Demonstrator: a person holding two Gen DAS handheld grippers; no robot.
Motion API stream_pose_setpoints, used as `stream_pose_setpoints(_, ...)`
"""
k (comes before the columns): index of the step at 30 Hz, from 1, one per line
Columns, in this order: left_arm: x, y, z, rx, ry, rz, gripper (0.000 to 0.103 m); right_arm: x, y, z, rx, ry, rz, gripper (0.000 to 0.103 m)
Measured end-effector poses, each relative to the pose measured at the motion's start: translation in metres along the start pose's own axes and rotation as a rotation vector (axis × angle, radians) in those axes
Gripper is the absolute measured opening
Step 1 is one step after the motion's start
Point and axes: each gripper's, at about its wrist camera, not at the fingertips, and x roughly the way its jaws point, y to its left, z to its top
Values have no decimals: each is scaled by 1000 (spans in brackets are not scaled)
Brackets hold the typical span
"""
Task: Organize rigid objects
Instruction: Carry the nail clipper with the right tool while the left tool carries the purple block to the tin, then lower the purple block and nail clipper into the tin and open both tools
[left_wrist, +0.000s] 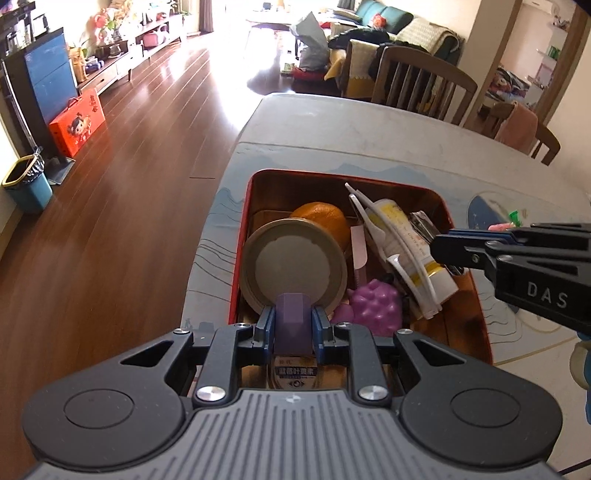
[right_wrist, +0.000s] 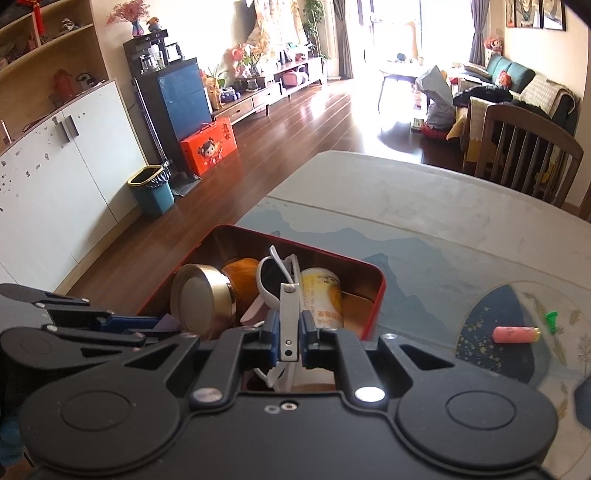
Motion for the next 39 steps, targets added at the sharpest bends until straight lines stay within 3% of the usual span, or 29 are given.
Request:
stream_pose_setpoints(16, 22, 6, 0, 26, 62, -18, 20, 18, 5, -2, -6, 52, -13, 11)
stream_pose_setpoints(22, 24, 7, 4, 18, 75, -18, 20, 14, 6, -1, -7, 41, -13, 19)
stream_pose_setpoints(39, -6, -3, -5, 25, 24, -32, 21, -23, 9, -5, 14, -12, 11, 31)
